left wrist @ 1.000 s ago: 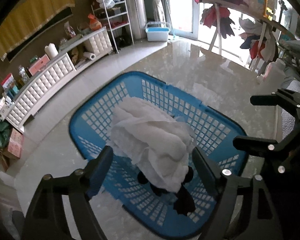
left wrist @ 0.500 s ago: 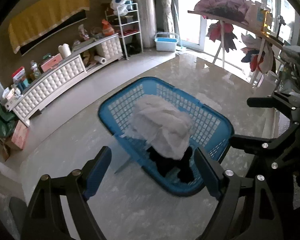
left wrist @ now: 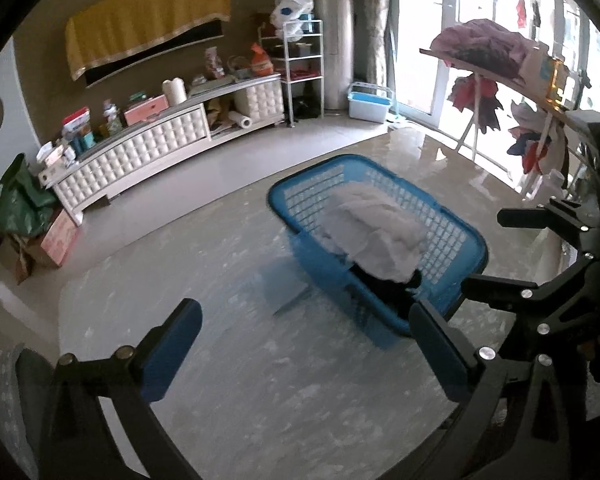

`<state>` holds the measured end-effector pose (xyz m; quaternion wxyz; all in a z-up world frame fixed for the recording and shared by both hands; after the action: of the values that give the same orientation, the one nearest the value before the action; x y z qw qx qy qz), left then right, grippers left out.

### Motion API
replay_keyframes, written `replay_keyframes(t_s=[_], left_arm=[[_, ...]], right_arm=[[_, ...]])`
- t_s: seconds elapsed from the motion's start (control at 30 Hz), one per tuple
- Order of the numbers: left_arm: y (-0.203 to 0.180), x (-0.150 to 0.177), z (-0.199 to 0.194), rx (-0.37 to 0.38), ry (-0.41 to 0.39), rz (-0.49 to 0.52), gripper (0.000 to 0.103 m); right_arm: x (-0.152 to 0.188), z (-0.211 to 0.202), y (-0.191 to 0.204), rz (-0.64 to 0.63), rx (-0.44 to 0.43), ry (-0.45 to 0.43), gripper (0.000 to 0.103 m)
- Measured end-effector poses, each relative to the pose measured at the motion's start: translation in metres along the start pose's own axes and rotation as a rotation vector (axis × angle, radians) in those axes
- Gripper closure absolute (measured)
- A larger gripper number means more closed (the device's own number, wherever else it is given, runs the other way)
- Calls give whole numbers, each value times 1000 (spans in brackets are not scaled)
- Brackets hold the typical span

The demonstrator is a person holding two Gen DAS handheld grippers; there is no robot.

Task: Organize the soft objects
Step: 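Move the right gripper toward the light-blue cloth beside the basket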

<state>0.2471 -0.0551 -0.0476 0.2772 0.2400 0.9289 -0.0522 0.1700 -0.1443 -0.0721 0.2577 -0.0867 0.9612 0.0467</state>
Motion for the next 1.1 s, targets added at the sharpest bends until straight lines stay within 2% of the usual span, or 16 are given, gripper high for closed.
replay_keyframes(t_s=[0.33,0.67,0.93,1.1], left_arm=[[46,30,-2,-33,6,-99,0],[92,62,16,-39,50,-191,0],[120,79,35,-24,89,-252,0],[136,90,50,-28,129,-272,0]], right_arm=[[-17,25,45,-91,-31,33,0],[-33,55,87,-176,-54,73,0],[-39,79,105,-220,-71,103,0],[-39,95,116,-250,-69,144,8]])
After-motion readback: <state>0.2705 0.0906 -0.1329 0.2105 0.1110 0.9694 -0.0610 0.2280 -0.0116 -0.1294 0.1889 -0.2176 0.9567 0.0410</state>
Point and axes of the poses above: each gripper's, at about its wrist camera, not at the fingertips, and z roughly the way its jaws point, y to its left, x to its underside, the point moved 8 cm from there along z, roughly the way its jaws point, and after that the axes turned 10 degrees about y, right-handed, at the moved point
